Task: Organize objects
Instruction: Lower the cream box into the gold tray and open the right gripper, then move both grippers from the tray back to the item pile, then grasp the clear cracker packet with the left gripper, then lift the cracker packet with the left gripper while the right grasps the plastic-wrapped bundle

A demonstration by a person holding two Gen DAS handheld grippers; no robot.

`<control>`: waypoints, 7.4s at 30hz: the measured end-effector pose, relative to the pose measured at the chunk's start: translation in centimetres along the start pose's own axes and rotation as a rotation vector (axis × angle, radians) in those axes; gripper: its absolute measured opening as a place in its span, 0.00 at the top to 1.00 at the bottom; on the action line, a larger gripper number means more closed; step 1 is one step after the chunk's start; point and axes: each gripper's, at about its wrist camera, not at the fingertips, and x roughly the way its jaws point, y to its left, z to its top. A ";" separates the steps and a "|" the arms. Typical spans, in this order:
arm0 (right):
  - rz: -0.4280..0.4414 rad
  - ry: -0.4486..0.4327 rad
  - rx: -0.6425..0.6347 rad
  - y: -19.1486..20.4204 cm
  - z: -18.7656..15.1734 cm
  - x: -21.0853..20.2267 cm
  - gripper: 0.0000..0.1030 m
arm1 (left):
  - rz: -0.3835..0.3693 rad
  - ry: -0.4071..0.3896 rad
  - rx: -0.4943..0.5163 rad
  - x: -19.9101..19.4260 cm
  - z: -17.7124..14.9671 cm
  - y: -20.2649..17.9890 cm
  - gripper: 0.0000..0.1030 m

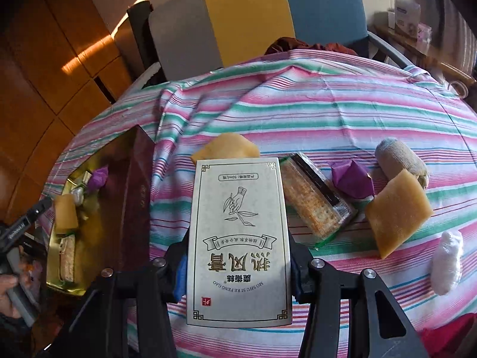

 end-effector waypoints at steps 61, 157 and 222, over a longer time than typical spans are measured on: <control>0.313 0.164 -0.144 23.3 1.0 9.4 0.00 | -0.003 -0.015 -0.174 -2.9 -2.7 7.8 0.43; 0.030 -0.277 0.872 -23.9 -3.2 -6.4 0.00 | -0.367 0.270 0.535 10.0 -5.3 -34.9 0.50; -0.418 0.154 0.545 -22.3 -2.7 -1.0 0.63 | -0.458 0.219 0.516 6.7 -8.1 -29.8 0.53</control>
